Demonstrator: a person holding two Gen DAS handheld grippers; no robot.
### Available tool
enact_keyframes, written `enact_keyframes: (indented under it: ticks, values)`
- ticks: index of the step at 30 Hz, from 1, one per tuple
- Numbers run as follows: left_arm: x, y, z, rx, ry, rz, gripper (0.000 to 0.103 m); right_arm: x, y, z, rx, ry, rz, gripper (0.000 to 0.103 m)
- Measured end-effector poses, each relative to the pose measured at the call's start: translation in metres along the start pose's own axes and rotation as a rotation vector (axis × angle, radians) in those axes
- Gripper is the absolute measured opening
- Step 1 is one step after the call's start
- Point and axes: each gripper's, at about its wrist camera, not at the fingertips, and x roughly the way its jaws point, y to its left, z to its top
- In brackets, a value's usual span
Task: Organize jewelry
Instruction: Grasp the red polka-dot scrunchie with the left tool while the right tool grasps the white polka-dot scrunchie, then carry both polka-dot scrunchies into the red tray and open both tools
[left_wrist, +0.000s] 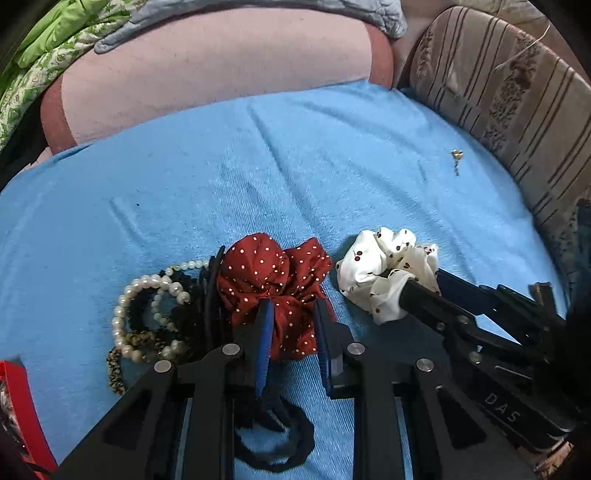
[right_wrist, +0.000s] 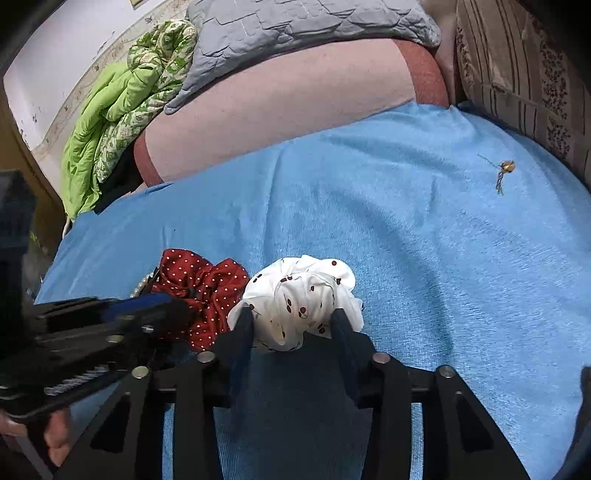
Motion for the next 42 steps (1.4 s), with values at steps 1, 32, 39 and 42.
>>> enact_keyframes:
  ticks: [1, 32, 39, 42]
  values:
    - [0.003, 0.0, 0.0, -0.008, 0.007, 0.006, 0.007, 0.002, -0.001, 0.0, 0.002, 0.004, -0.002, 0.031]
    - [-0.228, 0.116, -0.146, -0.308, -0.253, 0.107, 0.001, -0.101, 0.105, -0.042, -0.08, -0.043, 0.145, 0.011]
    - [-0.258, 0.206, -0.209, -0.519, -0.287, 0.221, 0.001, -0.09, 0.206, -0.058, -0.244, 0.056, 0.241, 0.011]
    - [-0.264, 0.24, -0.229, -0.591, -0.289, 0.242, 0.001, -0.077, 0.256, -0.07, -0.329, 0.11, 0.281, 0.011]
